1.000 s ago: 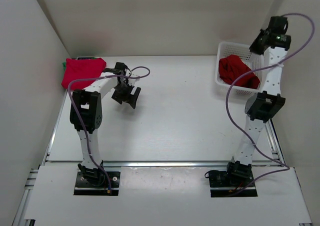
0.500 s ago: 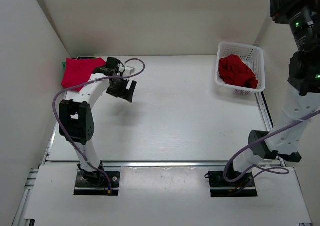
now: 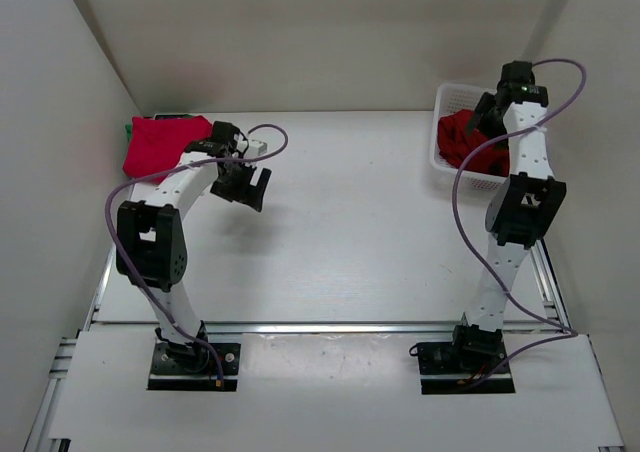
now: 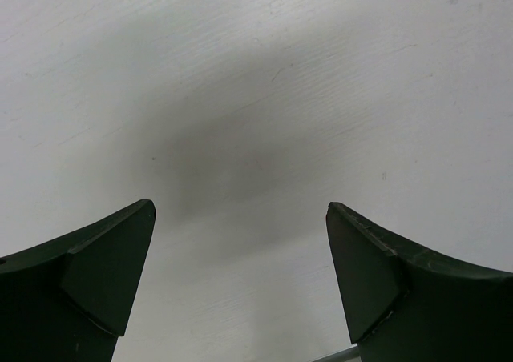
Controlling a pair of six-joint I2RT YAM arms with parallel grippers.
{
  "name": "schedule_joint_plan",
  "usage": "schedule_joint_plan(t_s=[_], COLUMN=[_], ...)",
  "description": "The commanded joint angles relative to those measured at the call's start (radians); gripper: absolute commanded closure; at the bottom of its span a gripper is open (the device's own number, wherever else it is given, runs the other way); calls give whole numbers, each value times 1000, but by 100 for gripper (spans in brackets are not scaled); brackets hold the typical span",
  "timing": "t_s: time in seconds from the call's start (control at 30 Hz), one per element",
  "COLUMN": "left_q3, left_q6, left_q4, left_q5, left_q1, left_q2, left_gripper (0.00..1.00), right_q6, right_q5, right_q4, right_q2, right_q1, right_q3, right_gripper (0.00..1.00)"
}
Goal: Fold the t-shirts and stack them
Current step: Grab crumpled tshirt from bin with the right arm
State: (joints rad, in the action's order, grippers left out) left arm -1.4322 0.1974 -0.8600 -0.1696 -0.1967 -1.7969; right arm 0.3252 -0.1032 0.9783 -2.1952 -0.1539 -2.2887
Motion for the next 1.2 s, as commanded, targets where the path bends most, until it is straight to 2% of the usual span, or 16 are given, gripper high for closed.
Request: schedule_joint_plan(t_s=[0.0, 0.27, 0.47, 0.5, 0.57, 0.6, 0.63, 0.67, 0.7, 1.0, 1.17], left_q3=[-14, -68, -114, -117, -111, -120, -117, -111, -106, -109, -97], left_q6=[-6, -33, -39, -38, -32, -36, -36, -35, -33, -26, -27], left_q4=[4, -16, -36, -40, -37, -37, -36, -33, -34, -43, -31], left_q5=[-24, -99, -116, -110, -110, -105, -100, -100, -99, -88, -87], left_q1=[32, 118, 163, 164, 168, 164, 163, 160, 158, 137, 117], left_q2=[-19, -116, -163, -167, -170, -164, -159, -163, -163, -134, -81], left_gripper=[1, 1, 1, 1, 1, 2, 1, 1, 2, 1, 1], right_q6=[-8, 1, -17, -20, -26, -25, -18, -11, -5, 2, -20], right_q5=[-161, -126, -58, -44, -18, -18, -23, -26, -47, -150, -115], right_q4=[60, 94, 71, 77, 57, 62, 65, 59, 60, 45, -47], right_q2=[-1, -139, -215, -230, -253, -256, -267, -274, -268, -95, 90], right_q1=[-22, -71, -69, -67, -70, -69, -70, -69, -65, -32, -1], right_q3=[-100, -68, -90, -103, -120, -124, -143, -161, -172, -363, -515], right_gripper=[24, 19, 23, 25, 37, 53, 65, 92, 100, 100, 100])
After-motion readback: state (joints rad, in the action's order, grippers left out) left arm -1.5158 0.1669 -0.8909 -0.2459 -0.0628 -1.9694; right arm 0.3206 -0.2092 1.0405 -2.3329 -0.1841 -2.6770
